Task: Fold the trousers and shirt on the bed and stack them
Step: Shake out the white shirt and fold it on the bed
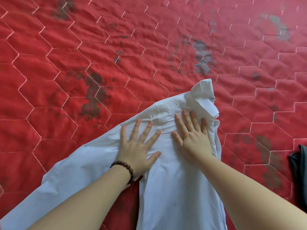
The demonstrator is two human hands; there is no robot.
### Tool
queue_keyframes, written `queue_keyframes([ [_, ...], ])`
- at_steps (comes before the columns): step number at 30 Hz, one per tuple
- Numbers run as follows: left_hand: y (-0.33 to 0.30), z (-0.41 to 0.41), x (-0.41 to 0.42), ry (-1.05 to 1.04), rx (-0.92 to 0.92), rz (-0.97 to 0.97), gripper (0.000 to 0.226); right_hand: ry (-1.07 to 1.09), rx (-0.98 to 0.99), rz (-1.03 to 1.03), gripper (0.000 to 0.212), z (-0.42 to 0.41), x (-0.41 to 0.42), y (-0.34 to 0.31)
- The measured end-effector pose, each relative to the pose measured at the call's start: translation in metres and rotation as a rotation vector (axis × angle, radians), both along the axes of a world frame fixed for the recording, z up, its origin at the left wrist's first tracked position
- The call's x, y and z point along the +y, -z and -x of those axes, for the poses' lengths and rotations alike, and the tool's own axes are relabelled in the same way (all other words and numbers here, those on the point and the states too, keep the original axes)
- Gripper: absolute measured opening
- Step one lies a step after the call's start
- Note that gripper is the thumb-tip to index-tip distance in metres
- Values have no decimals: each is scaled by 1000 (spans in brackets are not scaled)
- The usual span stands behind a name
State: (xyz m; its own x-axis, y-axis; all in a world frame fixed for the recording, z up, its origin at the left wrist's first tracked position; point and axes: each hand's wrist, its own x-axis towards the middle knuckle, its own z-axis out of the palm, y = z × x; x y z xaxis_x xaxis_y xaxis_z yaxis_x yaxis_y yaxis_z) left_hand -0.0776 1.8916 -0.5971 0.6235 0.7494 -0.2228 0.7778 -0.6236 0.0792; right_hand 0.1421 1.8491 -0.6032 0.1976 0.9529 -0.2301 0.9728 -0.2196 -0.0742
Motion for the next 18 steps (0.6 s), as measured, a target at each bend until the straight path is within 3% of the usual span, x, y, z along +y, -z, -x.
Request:
queue_keyframes([
  [5,-1,-4,-1,-4,39,-6,69,3,-2,39,64,2,4,-4],
  [9,-4,-7,-10,-36,55,8,70,0,46,-79,60,24,-7,-15],
  [13,-16,-7,-34,-16,-27,81,74,-100,58,-104,59,59,-54,-15],
  [18,-24,5,-73,99,-8,146,75,-45,87,-54,59,77,-111,-15],
])
